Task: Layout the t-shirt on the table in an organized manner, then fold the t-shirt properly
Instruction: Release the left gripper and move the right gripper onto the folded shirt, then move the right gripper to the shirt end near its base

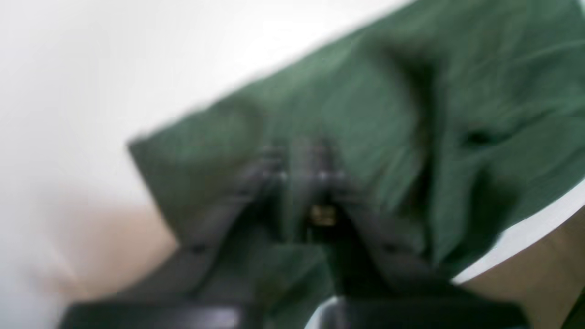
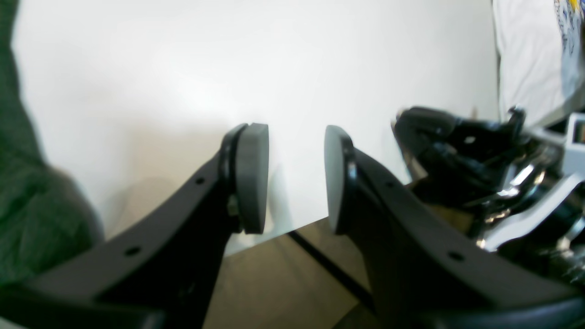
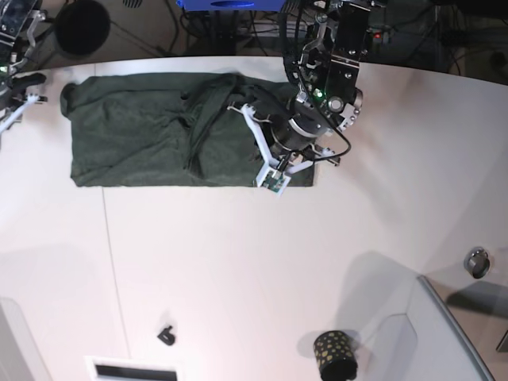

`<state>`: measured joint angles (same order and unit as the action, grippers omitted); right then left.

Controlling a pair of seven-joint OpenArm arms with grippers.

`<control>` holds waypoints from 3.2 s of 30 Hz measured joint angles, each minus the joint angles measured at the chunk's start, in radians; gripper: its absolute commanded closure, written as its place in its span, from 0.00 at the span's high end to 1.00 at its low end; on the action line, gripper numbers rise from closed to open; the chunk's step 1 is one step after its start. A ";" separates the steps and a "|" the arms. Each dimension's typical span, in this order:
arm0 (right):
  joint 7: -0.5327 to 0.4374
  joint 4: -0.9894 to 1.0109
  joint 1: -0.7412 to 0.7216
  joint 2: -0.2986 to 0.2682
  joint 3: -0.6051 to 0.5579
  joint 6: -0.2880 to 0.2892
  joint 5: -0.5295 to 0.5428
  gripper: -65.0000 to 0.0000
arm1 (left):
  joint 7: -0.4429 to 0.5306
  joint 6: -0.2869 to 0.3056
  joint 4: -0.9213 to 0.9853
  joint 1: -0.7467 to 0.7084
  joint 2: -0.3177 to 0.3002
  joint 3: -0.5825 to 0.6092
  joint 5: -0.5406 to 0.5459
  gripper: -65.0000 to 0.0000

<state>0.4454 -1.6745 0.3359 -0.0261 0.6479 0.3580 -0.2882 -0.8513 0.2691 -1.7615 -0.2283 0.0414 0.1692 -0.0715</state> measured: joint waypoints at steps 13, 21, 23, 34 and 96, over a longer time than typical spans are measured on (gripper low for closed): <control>0.142 -0.192 0.038 0.075 -0.375 0.339 0.037 0.01 | 0.176 0.018 0.017 -0.144 -0.195 -0.441 0.252 0.00; 0.150 -0.192 0.010 0.076 -0.728 0.342 0.035 0.01 | 0.398 0.008 0.120 -0.281 -0.309 -0.471 0.447 0.00; 0.147 -0.190 -0.005 0.077 -0.811 0.339 0.039 0.01 | 0.404 0.014 0.126 -0.298 -0.308 -0.472 0.459 0.00; 0.192 0.073 -0.164 0.079 -0.910 0.293 0.045 0.01 | 0.414 0.008 0.129 -0.321 -0.310 -0.476 0.455 0.00; 0.250 0.040 0.036 0.053 -0.745 0.086 0.053 0.01 | 0.414 0.015 0.200 -0.302 -0.432 -0.600 0.459 0.00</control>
<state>0.6952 -1.6344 0.3717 0.0273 -0.0971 0.4442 -0.2348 -0.4374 0.2844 -1.5612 -0.5301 -0.3908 -0.4305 0.3870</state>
